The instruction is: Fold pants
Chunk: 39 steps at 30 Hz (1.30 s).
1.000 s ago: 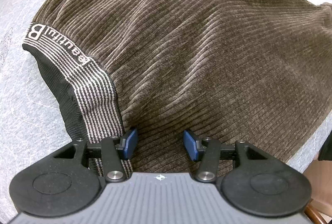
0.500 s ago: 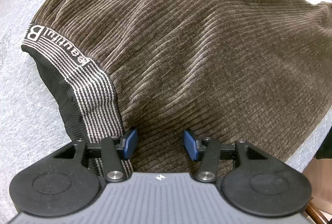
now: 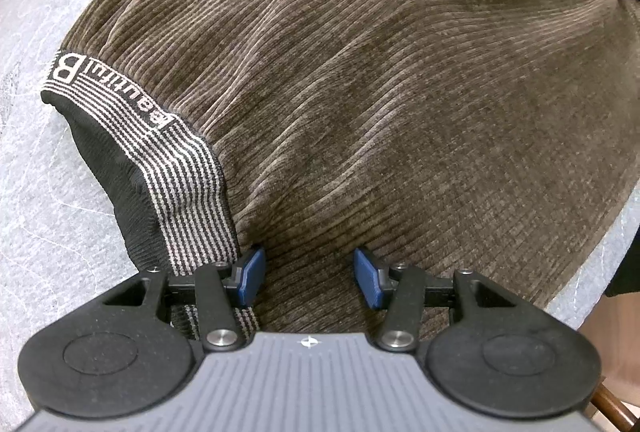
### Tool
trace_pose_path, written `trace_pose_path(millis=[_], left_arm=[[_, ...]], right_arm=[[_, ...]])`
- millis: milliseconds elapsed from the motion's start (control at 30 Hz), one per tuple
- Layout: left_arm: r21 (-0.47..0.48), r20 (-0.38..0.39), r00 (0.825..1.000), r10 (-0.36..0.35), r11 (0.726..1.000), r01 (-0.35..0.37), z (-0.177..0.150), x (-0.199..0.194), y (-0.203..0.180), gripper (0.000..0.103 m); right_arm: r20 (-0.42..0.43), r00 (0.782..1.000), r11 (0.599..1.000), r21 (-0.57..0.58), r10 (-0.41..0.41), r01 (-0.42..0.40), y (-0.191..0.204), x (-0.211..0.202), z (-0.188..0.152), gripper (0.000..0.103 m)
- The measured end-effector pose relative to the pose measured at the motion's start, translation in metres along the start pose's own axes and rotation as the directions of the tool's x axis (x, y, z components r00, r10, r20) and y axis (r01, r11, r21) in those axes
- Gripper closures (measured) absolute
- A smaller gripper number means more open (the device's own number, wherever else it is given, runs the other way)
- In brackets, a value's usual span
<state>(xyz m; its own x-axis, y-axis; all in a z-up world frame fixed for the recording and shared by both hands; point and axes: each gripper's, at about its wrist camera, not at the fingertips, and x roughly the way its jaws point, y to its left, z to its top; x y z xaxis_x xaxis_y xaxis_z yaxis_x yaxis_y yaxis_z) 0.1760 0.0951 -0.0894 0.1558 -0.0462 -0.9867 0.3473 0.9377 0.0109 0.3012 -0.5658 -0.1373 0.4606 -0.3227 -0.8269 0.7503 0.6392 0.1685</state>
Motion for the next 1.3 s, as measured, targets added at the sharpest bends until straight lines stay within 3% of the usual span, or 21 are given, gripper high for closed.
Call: trace_pose_path(millis=[67,100,133,233,333,367,400,433,567,633,667,700,800,833,900,967,1000,1067,1167,1233,1300], left_arm=[[-0.017,-0.007,1.000,-0.021,1.000,0.020,0.001,-0.004,0.004,0.047],[-0.030,-0.001,0.999,-0.035,0.999,0.035,0.002,-0.007,0.007,0.047],[-0.048,0.024,0.999,-0.048,0.998,0.049,0.003,-0.014,0.010,0.047],[-0.107,0.147,0.986,-0.082,0.989,0.098,0.005,-0.038,0.024,0.047],[-0.179,0.198,0.980,-0.027,0.982,0.063,0.004,-0.043,0.042,0.056],[-0.179,0.181,0.984,0.000,0.983,0.033,0.003,-0.036,0.048,0.073],[-0.164,0.136,0.990,0.038,0.986,-0.015,0.001,-0.025,0.053,0.100],[-0.148,0.084,0.993,0.084,0.986,-0.071,-0.002,-0.011,0.059,0.100],[-0.255,0.103,0.992,0.068,0.966,-0.039,-0.003,-0.023,0.065,0.100],[-0.235,0.173,0.984,0.032,0.972,0.009,-0.005,-0.036,0.061,0.095],[-0.226,0.143,0.989,0.032,0.974,0.002,-0.007,-0.031,0.061,0.087],[-0.213,0.073,0.994,0.079,0.975,-0.062,-0.010,-0.019,0.060,0.091],[-0.138,0.075,0.985,0.152,0.980,-0.141,-0.010,-0.022,0.043,0.089],[-0.138,0.100,0.984,0.148,0.981,-0.133,-0.010,-0.030,0.038,0.088],[-0.097,0.178,0.983,0.048,0.995,-0.030,-0.012,-0.041,0.028,0.075],[-0.037,0.091,0.996,-0.015,0.999,0.018,-0.015,-0.023,0.016,0.067],[0.023,0.031,0.999,0.011,1.000,-0.012,-0.020,-0.010,0.008,0.066],[0.131,0.058,0.997,0.044,0.990,-0.051,-0.024,-0.014,-0.004,0.067],[0.061,0.086,0.996,-0.039,0.998,0.033,-0.029,-0.030,0.006,0.067],[0.080,0.050,0.994,-0.094,0.993,0.090,-0.036,-0.026,0.008,0.067],[0.181,0.011,0.999,-0.053,0.982,0.050,-0.040,-0.017,-0.005,0.067]], right_arm=[[0.029,0.999,0.999,-0.033,-0.035,0.036,0.000,-0.007,-0.001,0.084],[0.051,0.995,0.995,-0.048,-0.085,0.088,0.002,-0.013,0.000,0.066],[0.088,0.991,0.993,-0.049,-0.106,0.110,0.002,-0.024,0.000,0.062],[0.129,0.992,0.995,-0.101,0.006,0.007,0.007,-0.053,-0.003,0.062],[0.080,0.980,0.964,-0.213,0.182,-0.161,0.018,-0.079,-0.024,0.062],[0.057,0.973,0.946,-0.250,0.226,-0.205,0.020,-0.087,-0.029,0.063],[0.031,0.964,0.926,-0.289,0.262,-0.243,0.030,-0.094,-0.039,0.063],[0.006,0.957,0.905,-0.327,0.289,-0.271,0.035,-0.103,-0.048,0.063],[-0.036,0.934,0.843,-0.419,0.355,-0.337,0.050,-0.144,-0.077,0.062],[-0.061,0.913,0.810,-0.441,0.403,-0.387,0.055,-0.163,-0.086,0.061],[-0.070,0.903,0.791,-0.456,0.424,-0.407,0.058,-0.169,-0.089,0.060],[-0.077,0.893,0.768,-0.481,0.443,-0.423,0.062,-0.178,-0.097,0.060],[-0.098,0.877,0.717,-0.536,0.471,-0.445,0.083,-0.190,-0.116,0.060],[-0.104,0.874,0.706,-0.548,0.474,-0.449,0.090,-0.196,-0.124,0.060],[-0.119,0.868,0.688,-0.562,0.482,-0.460,0.101,-0.202,-0.132,0.060],[-0.157,0.849,0.654,-0.573,0.504,-0.494,0.116,-0.203,-0.139,0.060],[-0.186,0.839,0.627,-0.586,0.512,-0.513,0.123,-0.206,-0.145,0.060],[-0.261,0.812,0.548,-0.627,0.523,-0.554,0.140,-0.210,-0.159,0.060],[-0.407,0.760,0.411,-0.661,0.506,-0.628,0.160,-0.209,-0.184,0.060],[-0.518,0.735,0.281,-0.698,0.436,-0.659,0.169,-0.205,-0.212,0.060],[-0.577,0.740,0.135,-0.749,0.346,-0.648,0.171,-0.202,-0.242,0.060]])
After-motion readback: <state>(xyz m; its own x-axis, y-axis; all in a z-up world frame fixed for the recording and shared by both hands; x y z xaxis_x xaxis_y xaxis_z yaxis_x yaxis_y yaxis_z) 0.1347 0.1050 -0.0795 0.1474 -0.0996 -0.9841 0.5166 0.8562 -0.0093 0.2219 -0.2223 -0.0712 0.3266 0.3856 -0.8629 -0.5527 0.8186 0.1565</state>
